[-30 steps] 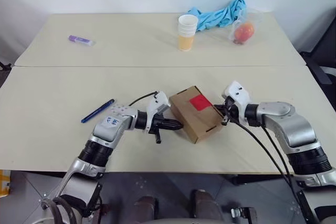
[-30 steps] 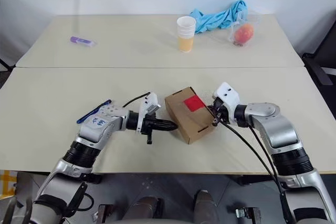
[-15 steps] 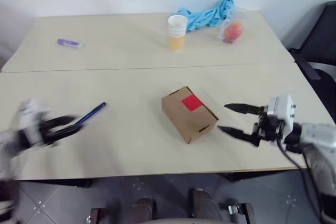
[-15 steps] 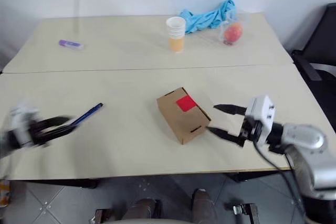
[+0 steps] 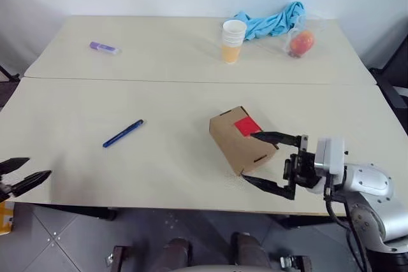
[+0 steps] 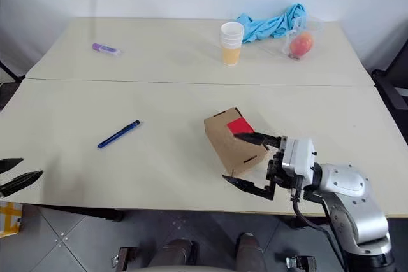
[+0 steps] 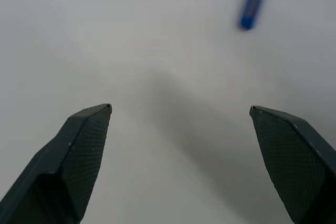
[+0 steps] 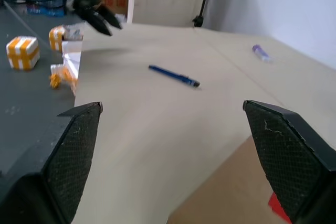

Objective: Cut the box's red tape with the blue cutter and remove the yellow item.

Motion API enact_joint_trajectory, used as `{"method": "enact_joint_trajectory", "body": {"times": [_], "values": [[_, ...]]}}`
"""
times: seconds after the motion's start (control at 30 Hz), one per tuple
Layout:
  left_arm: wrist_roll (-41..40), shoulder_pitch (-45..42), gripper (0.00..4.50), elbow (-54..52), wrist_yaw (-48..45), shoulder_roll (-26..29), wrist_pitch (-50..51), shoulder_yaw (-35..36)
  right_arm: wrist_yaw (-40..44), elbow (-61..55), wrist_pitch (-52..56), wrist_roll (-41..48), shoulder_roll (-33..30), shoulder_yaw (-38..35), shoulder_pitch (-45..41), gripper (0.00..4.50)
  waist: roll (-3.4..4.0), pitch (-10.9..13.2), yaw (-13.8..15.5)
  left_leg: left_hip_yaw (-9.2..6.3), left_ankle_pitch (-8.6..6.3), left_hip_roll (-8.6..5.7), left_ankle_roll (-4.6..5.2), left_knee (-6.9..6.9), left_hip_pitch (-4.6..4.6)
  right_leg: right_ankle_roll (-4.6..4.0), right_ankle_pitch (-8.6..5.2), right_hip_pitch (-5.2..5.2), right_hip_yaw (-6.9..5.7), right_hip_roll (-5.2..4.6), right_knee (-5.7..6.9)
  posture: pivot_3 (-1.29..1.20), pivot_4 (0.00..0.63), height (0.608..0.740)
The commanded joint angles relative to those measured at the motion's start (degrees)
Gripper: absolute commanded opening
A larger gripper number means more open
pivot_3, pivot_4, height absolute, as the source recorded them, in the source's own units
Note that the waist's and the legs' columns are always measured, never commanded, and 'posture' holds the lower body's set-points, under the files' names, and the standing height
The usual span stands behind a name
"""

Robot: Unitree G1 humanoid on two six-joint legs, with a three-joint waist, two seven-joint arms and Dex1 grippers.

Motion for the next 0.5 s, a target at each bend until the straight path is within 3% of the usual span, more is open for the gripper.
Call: {"method": "enact_joint_trajectory", "body": {"times": [0.03,0.23,0.5], "values": [[1.9,-6.2,4.47,-1.0,-0.5,-0.8,-1.3,-5.8,0.0,-4.3,1.0,4.3,-2.7,-5.1,1.5,4.50,-0.05,0.0,-0.3,0.01,0.01,0.04,-0.02,-0.01,0.00,0.00,0.00,0.00,-0.01,0.03,0.01,0.00,0.150,0.740],[9.0,-19.3,4.47,12.1,-1.4,-2.4,-7.3,-15.8,-0.4,-8.3,2.5,7.9,-5.7,-11.0,8.2,4.50,-0.06,0.0,-1.7,0.17,0.01,0.10,-0.07,-0.07,0.02,0.01,0.00,-0.08,-0.04,0.14,0.15,0.00,0.150,0.740],[13.9,-25.8,4.47,24.6,-2.5,-4.3,-11.2,-21.7,-3.2,-7.0,0.4,6.9,-4.5,-16.3,11.9,4.50,-0.04,-0.1,-1.7,0.28,-0.02,0.08,-0.01,0.00,0.09,0.06,0.03,-0.04,-0.02,0.11,0.19,0.00,0.150,0.740]]}}
